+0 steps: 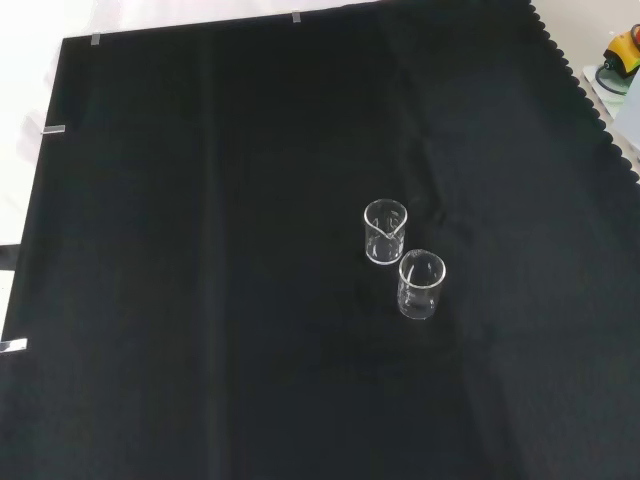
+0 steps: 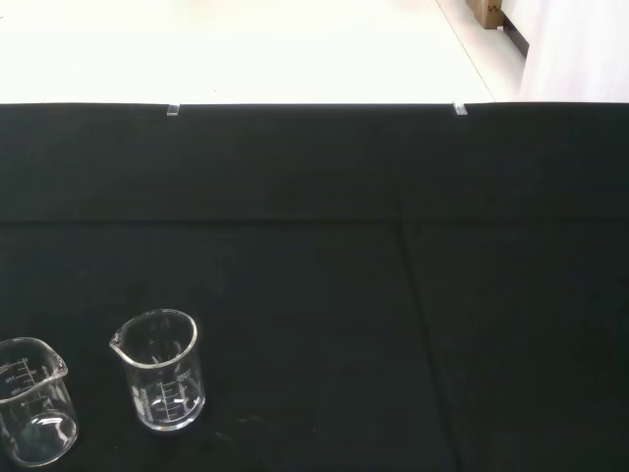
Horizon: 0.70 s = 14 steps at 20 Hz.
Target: Pick up the beaker on the right.
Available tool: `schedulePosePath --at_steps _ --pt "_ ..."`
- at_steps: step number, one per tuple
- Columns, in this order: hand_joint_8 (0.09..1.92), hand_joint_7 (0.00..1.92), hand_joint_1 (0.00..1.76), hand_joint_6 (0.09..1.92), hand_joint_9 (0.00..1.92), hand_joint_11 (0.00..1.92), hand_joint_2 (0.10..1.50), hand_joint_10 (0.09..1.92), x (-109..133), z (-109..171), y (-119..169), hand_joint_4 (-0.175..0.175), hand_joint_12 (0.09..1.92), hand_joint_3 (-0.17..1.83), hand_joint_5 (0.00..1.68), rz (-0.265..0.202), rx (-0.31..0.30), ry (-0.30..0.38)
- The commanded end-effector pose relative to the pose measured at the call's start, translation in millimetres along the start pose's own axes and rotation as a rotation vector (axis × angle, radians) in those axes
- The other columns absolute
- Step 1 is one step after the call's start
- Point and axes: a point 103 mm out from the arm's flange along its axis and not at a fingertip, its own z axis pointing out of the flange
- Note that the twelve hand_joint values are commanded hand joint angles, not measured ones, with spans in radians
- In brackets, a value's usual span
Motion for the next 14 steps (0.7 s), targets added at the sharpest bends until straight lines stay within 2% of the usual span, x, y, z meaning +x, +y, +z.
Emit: schedulePosePath --at_steps 1,14 --pt "0.46 0.0 0.02 0.09 0.02 0.0 1.09 0.6 14.2 26.9 13.0 -0.028 0.78 0.76 0.11 0.014 -0.003 0.006" --pt "0.45 0.0 0.03 0.09 0.01 0.0 1.06 0.6 17.6 36.9 19.7 -0.028 0.78 0.77 0.11 0.025 0.0 0.01"
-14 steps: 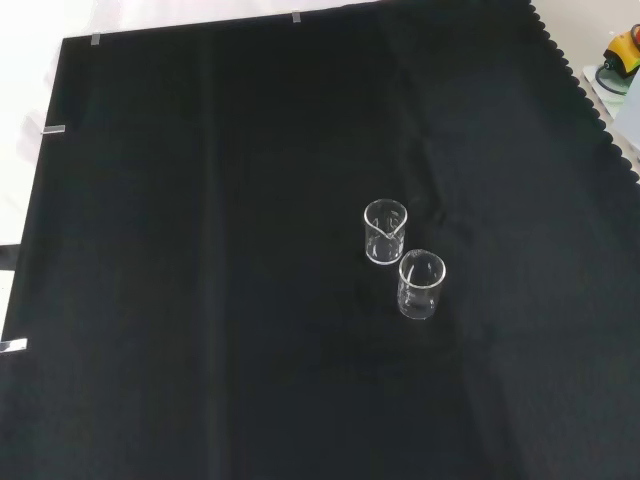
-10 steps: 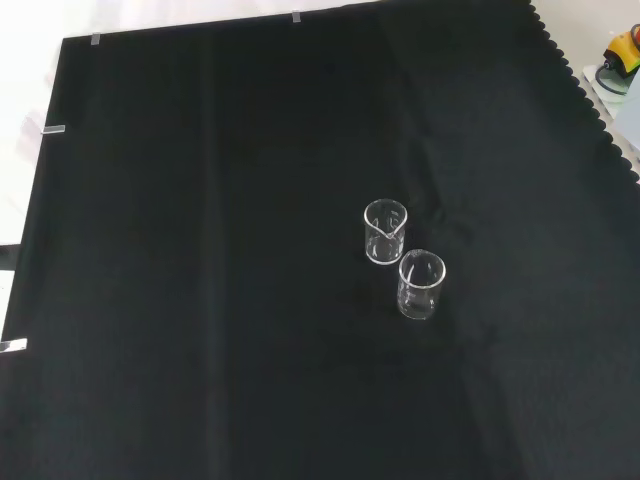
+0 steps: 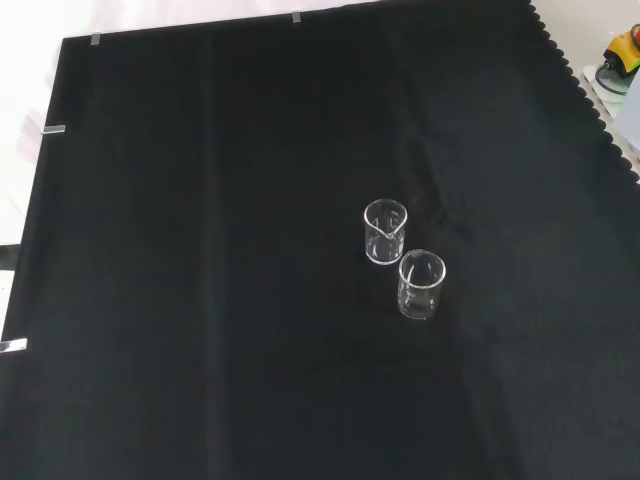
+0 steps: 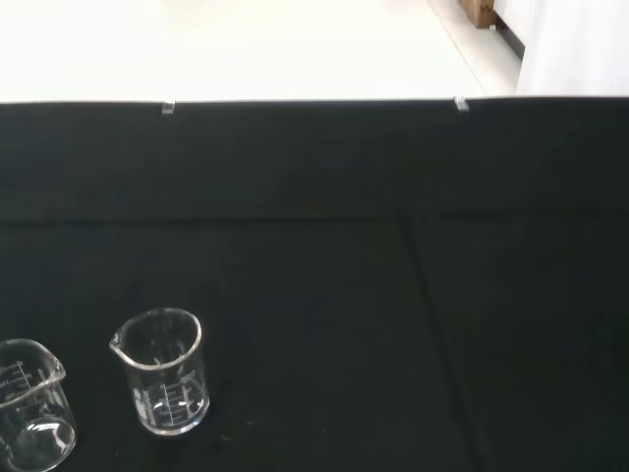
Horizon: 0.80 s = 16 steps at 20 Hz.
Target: Pick up the beaker on the right.
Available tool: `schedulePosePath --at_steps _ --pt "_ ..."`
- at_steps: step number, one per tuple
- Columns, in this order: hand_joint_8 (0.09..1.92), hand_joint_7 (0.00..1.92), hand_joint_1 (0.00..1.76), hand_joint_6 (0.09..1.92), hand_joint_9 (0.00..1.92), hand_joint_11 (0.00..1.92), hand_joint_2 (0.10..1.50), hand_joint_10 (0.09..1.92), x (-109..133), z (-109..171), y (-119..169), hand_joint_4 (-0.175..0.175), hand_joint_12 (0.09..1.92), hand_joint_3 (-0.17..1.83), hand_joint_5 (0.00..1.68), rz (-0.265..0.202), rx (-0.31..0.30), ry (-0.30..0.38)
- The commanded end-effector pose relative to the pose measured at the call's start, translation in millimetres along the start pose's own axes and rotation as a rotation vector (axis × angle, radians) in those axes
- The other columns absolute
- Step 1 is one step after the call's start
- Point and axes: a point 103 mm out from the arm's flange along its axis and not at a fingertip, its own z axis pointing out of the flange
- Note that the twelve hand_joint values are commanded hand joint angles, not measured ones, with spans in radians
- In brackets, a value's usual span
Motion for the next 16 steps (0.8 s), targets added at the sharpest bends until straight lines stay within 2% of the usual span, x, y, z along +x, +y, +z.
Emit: schedulePosePath --at_steps 1,7,16 --pt "0.45 0.0 0.03 0.09 0.01 0.0 1.06 0.6 1.9 10.9 5.9 -0.028 0.78 0.77 0.11 0.007 -0.001 0.009" --pt "0.45 0.0 0.05 0.09 0.02 0.0 1.05 0.6 0.8 12.8 7.1 -0.029 0.78 0.78 0.11 0.01 0.01 0.006" --pt "0.45 0.01 0.08 0.09 0.02 0.0 1.03 0.6 5.8 30.3 12.1 -0.03 0.78 0.79 0.11 0.021 0.025 0.0"
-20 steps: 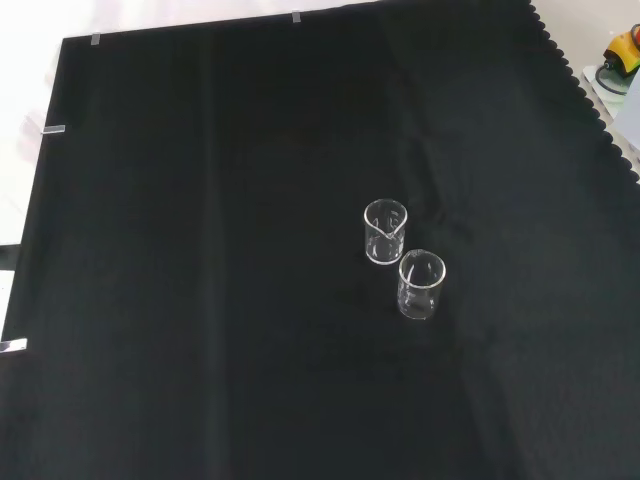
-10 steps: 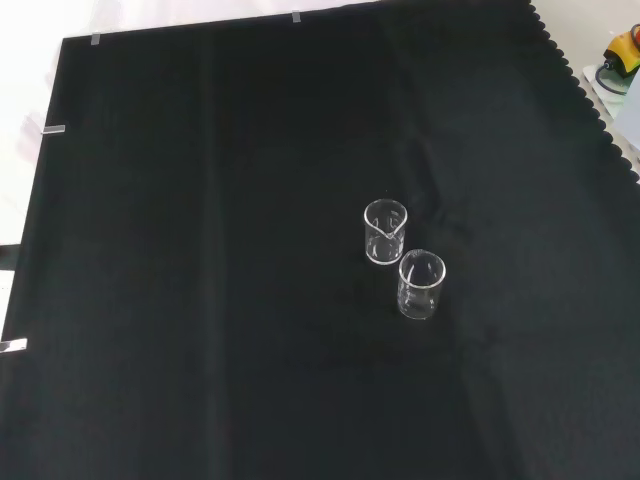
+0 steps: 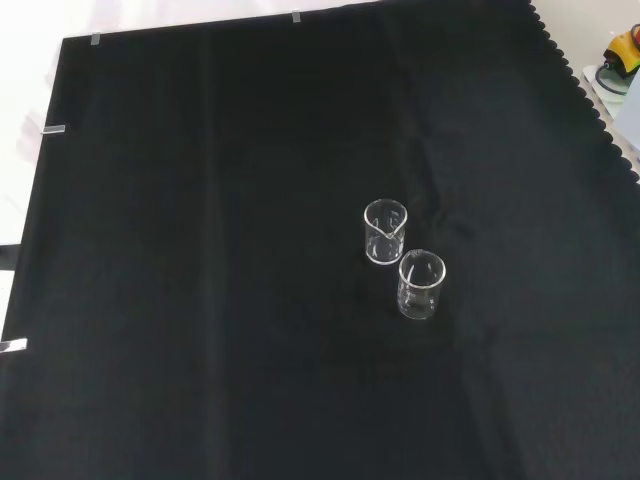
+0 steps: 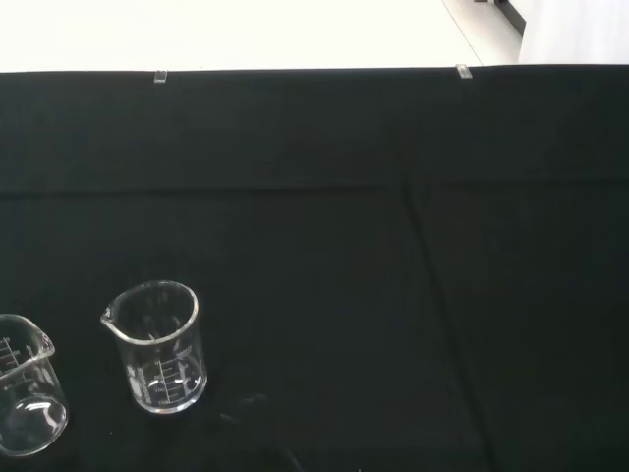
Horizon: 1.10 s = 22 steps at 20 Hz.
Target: Pick up the beaker on the right.
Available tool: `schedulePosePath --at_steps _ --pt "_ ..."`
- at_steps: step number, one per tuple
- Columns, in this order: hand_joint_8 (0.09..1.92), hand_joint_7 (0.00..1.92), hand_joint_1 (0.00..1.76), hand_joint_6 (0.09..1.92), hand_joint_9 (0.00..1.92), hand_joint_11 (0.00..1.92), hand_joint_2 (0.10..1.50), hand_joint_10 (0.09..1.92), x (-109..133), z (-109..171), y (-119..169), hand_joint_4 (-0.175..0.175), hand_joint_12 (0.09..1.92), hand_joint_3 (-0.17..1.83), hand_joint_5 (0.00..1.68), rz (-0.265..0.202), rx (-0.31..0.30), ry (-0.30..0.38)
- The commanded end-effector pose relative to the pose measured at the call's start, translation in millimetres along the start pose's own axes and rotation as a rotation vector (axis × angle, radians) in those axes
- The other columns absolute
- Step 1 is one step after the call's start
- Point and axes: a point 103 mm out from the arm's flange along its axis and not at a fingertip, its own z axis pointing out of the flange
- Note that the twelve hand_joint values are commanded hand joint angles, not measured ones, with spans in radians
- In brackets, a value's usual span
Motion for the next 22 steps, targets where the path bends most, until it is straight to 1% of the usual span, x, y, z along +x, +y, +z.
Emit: schedulePosePath --at_steps 1,5,7,9,15,19,22 --pt "0.45 0.01 0.08 0.09 0.02 0.0 1.03 0.6 1.6 8.4 0.2 -0.03 0.78 0.79 0.11 0.016 -0.006 0.005" --pt "0.45 0.01 0.08 0.09 0.02 0.0 1.03 0.6 -1.4 16.7 3.7 -0.03 0.79 0.8 0.11 0.031 -0.006 0.027" --pt "0.45 0.01 0.08 0.09 0.02 0.0 1.02 0.61 -3.9 23.3 10.2 -0.03 0.79 0.8 0.11 0.033 -0.003 0.029" --pt "0.46 0.01 0.09 0.09 0.02 0.0 1.02 0.61 -7.8 31.8 20.5 -0.03 0.79 0.8 0.11 0.035 0.002 0.051" --pt "0.46 0.01 0.09 0.09 0.03 0.0 1.02 0.61 -15.3 61.5 56.5 -0.031 0.79 0.8 0.12 0.002 0.02 0.108" --pt "0.47 0.02 0.12 0.09 0.04 0.0 1.01 0.61 -22.3 78.7 74.3 -0.032 0.8 0.81 0.12 -0.01 0.029 0.115" --pt "0.47 0.03 0.17 0.09 0.05 0.0 0.98 0.61 -25.3 93.7 88.2 -0.032 0.82 0.81 0.12 -0.03 0.036 0.128"
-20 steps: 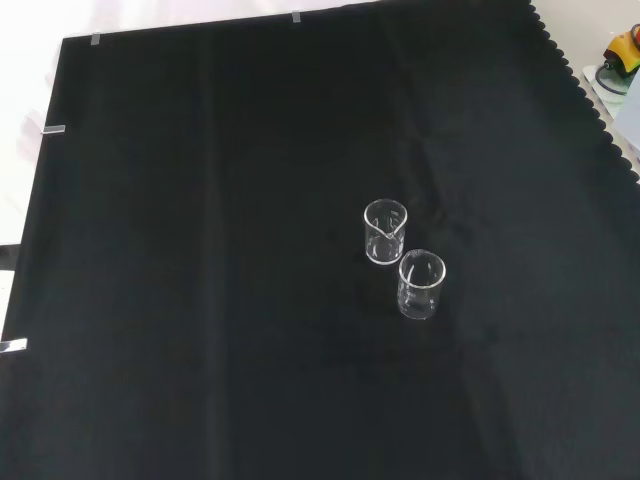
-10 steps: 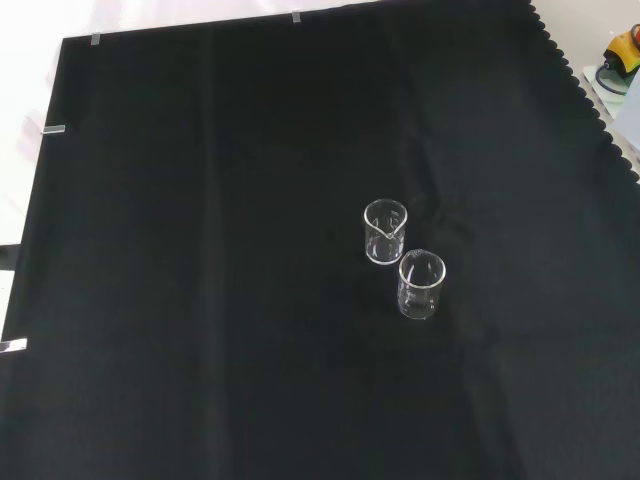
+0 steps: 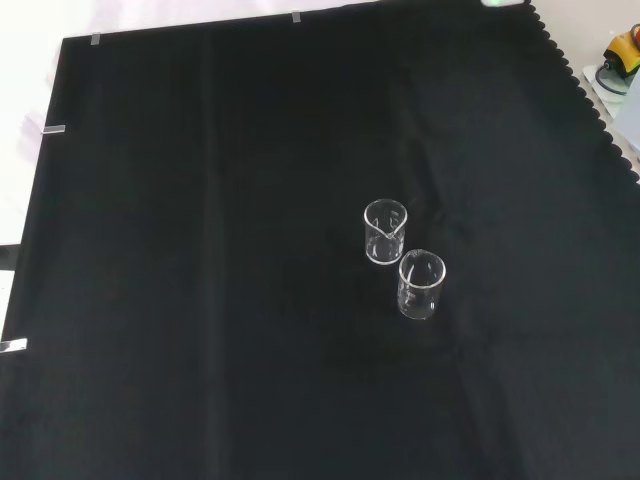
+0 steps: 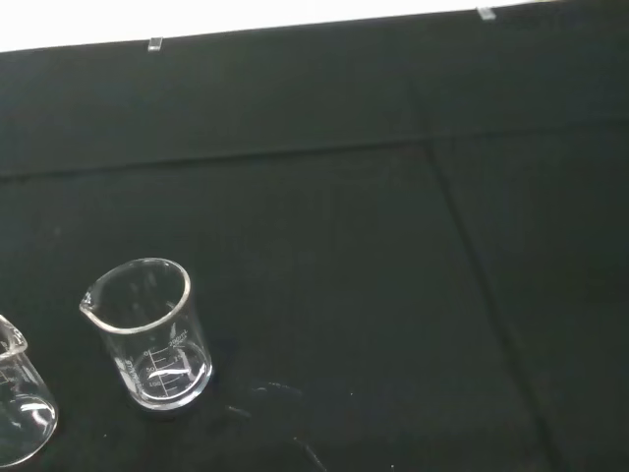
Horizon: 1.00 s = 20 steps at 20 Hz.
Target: Pick up the beaker on the right.
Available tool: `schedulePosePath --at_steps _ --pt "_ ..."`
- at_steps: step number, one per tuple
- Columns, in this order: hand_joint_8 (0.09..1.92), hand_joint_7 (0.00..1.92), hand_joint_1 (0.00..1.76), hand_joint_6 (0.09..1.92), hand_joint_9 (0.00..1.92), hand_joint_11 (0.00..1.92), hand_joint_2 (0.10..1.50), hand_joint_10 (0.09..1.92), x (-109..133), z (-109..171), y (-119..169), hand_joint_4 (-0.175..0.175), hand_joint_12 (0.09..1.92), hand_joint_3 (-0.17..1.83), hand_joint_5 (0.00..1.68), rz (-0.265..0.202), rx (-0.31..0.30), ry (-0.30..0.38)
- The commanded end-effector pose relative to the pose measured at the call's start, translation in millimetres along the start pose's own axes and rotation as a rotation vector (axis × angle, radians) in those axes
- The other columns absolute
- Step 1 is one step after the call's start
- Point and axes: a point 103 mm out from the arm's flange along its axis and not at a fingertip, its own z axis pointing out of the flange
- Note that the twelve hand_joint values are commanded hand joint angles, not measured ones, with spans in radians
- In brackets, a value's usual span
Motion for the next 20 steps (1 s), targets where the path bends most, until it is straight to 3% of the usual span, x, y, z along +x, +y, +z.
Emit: schedulePosePath --at_steps 1,10,20 --pt "0.48 0.04 0.2 0.09 0.06 0.0 0.96 0.61 -14.4 29.7 41.5 -0.032 0.83 0.82 0.12 -0.041 -0.005 0.045" --pt "0.55 0.1 0.52 0.09 0.17 0.0 0.68 0.64 -6.6 59.9 71.3 -0.042 0.97 0.96 0.17 -0.126 0.012 0.081" --pt "0.57 0.11 0.62 0.09 0.2 0.0 0.57 0.64 -3.8 105.3 98.4 -0.045 0.99 1.02 0.18 -0.2 0.055 0.185"
